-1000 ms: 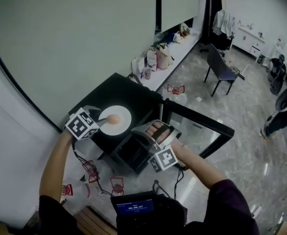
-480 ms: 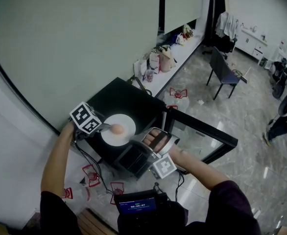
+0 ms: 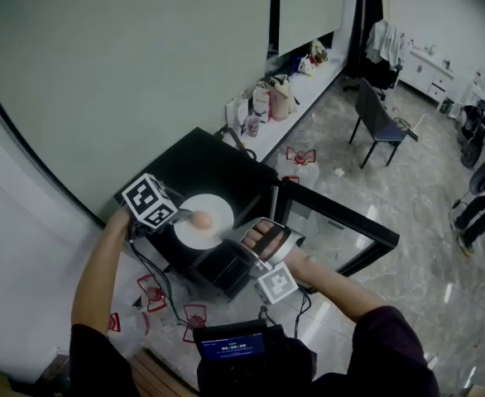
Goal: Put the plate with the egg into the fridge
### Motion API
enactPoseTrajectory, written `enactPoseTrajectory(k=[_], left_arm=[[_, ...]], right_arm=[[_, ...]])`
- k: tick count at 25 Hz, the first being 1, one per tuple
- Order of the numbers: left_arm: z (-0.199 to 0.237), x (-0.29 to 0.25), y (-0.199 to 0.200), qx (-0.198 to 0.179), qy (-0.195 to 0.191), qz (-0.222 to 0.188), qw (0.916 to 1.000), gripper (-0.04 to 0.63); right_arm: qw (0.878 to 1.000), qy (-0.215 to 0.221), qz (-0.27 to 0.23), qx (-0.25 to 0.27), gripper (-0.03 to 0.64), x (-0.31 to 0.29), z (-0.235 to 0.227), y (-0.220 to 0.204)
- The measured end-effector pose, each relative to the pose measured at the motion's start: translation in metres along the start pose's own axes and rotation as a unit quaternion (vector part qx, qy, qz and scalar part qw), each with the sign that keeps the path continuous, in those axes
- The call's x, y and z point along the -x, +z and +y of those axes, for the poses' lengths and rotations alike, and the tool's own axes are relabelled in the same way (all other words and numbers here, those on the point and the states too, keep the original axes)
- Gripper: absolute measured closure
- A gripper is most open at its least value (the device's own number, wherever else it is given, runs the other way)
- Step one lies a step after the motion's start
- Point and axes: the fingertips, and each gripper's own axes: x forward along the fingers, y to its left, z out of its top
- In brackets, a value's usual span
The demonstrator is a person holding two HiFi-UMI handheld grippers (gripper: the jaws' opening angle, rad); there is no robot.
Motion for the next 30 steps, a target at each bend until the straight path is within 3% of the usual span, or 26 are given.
enactPoseTrajectory(k=[5,8,17,21,25,30], left_arm=[[-0.012,0.000,0.006,-0.007,0.010,-0.006,0.9999,0.469],[-0.011,0.001,0.009,-0.008,0.037,-0.016,0.9992,0.469],[-0.024,0.022,0.021,-0.030,0.121,-0.064,0.9902,0.469],[-0.043,0.035,0.034,-0.050,0.168,-0.096,0.9797,0.480],[-0.058,0.052,0.051,-0.069,0.233,-0.138,0.9601,0.581],[-0.082,0.074,0.059,-0.055,0.254,-0.193,0.9462,0.584]], right_arm=[[1.000,-0.020,0.006,0.014,0.558,0.004,-0.002,-0.001],[0.999,-0.033,0.007,0.027,0.594,0.006,-0.001,-0.002],[0.998,-0.044,0.015,0.049,0.601,0.009,-0.003,0.000],[0.997,-0.058,0.023,0.052,0.601,0.013,-0.007,0.002],[0.997,-0.061,0.033,0.045,0.601,0.022,-0.007,0.004],[0.995,-0.075,0.053,0.038,0.601,0.036,-0.004,0.009]])
